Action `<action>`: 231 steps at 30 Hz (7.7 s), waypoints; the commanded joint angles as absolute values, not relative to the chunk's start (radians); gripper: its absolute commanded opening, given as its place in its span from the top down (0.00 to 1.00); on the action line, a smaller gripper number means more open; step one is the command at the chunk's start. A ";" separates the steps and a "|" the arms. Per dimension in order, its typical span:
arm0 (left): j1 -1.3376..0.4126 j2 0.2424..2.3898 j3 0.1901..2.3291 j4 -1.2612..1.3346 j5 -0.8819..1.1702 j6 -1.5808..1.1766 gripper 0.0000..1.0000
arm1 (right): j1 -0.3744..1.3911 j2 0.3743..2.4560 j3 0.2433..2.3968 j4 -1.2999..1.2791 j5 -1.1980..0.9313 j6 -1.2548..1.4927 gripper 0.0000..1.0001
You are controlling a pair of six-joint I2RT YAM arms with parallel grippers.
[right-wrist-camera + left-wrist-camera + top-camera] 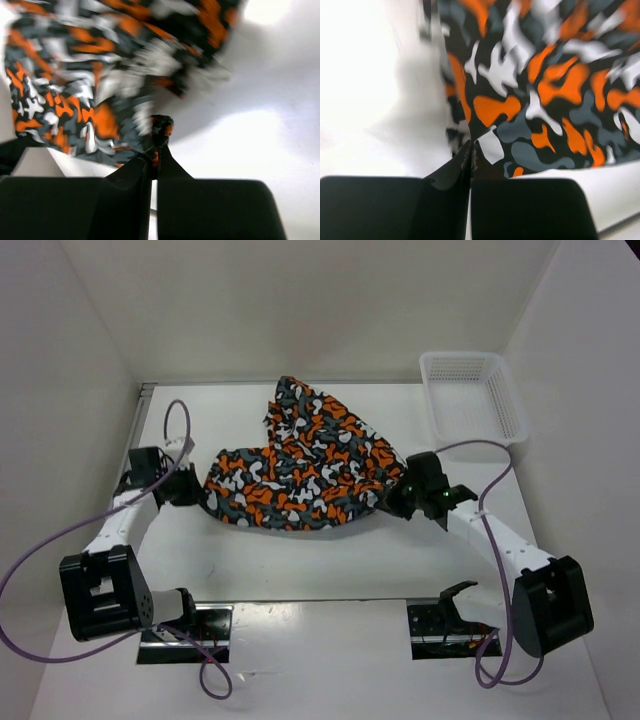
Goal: Fold and stack the shorts
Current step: Fold the shorts
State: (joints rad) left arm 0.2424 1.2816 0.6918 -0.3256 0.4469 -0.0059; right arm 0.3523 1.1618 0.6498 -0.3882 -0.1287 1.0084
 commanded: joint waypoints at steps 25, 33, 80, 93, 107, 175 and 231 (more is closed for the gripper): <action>0.387 1.250 2.092 -0.138 0.672 0.000 1.00 | 0.334 1.091 1.890 -0.837 -0.382 0.583 1.00; 0.387 1.252 2.343 -0.353 0.590 0.000 1.00 | 0.334 0.994 1.849 -0.916 -0.373 0.640 1.00; 0.146 2.083 1.440 -0.299 0.236 0.000 0.49 | 0.287 1.689 1.290 -0.400 -0.259 0.629 1.00; 0.115 2.008 1.443 -0.318 0.198 0.000 1.00 | 0.287 1.689 1.299 -0.400 -0.259 0.629 1.00; 0.215 1.763 1.538 -0.305 0.501 0.000 1.00 | 0.221 1.692 1.374 -0.480 -0.270 0.543 1.00; 0.051 1.399 1.140 -0.169 0.747 0.000 1.00 | 0.005 2.533 3.002 -1.296 -0.330 0.488 1.00; -0.216 1.845 1.037 0.031 0.459 0.000 0.93 | 0.186 2.218 2.565 -1.296 0.190 0.541 1.00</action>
